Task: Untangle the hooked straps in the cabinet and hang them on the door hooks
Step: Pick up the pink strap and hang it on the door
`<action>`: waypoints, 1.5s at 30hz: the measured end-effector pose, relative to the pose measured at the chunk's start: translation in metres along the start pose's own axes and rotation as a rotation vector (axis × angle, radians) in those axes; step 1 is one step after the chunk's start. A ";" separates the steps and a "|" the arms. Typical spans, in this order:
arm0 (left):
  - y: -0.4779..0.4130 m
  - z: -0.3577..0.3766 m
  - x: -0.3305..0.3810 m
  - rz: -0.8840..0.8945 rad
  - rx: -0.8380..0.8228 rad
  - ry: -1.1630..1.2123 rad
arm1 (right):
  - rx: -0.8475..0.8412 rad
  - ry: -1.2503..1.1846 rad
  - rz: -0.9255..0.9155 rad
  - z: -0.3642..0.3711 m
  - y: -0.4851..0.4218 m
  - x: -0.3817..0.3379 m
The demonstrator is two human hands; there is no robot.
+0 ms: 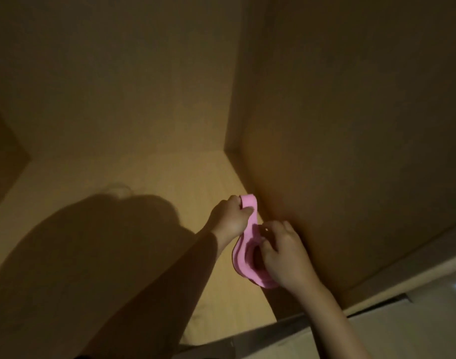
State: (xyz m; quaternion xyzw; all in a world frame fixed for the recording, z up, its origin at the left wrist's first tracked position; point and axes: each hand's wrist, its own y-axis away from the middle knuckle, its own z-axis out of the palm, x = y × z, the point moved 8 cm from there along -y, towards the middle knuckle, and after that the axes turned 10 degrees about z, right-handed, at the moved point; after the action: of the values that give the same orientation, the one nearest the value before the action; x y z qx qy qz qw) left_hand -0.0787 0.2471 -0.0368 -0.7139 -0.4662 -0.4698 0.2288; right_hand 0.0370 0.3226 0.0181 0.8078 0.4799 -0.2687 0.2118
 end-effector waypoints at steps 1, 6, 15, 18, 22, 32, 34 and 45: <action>0.004 0.000 -0.001 0.024 -0.014 0.048 | 0.005 -0.049 0.040 0.000 0.002 0.004; 0.048 -0.007 0.032 0.129 -0.163 0.441 | 0.126 -0.431 0.221 -0.011 0.024 0.018; 0.136 0.010 0.084 0.259 -0.500 0.430 | 0.200 -0.831 0.260 -0.039 0.088 0.017; 0.159 0.024 0.094 0.275 -0.550 0.404 | 0.244 -0.922 0.258 -0.051 0.108 0.029; 0.185 0.056 0.104 0.389 -0.541 0.223 | 0.278 -0.911 0.211 -0.071 0.146 0.050; 0.322 0.223 0.134 0.445 -0.874 0.216 | 0.498 -0.863 0.434 -0.125 0.323 0.186; 0.353 0.258 0.133 0.426 -0.950 0.214 | 0.551 -0.845 0.499 -0.134 0.362 0.213; 0.472 0.398 0.160 0.564 -1.155 0.122 | 0.874 -0.735 0.737 -0.182 0.515 0.324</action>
State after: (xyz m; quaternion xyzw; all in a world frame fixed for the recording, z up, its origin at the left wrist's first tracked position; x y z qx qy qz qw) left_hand 0.5392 0.4059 -0.0234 -0.7892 0.0810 -0.6066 -0.0517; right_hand 0.6647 0.4148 -0.0059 0.7863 -0.0827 -0.6052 0.0930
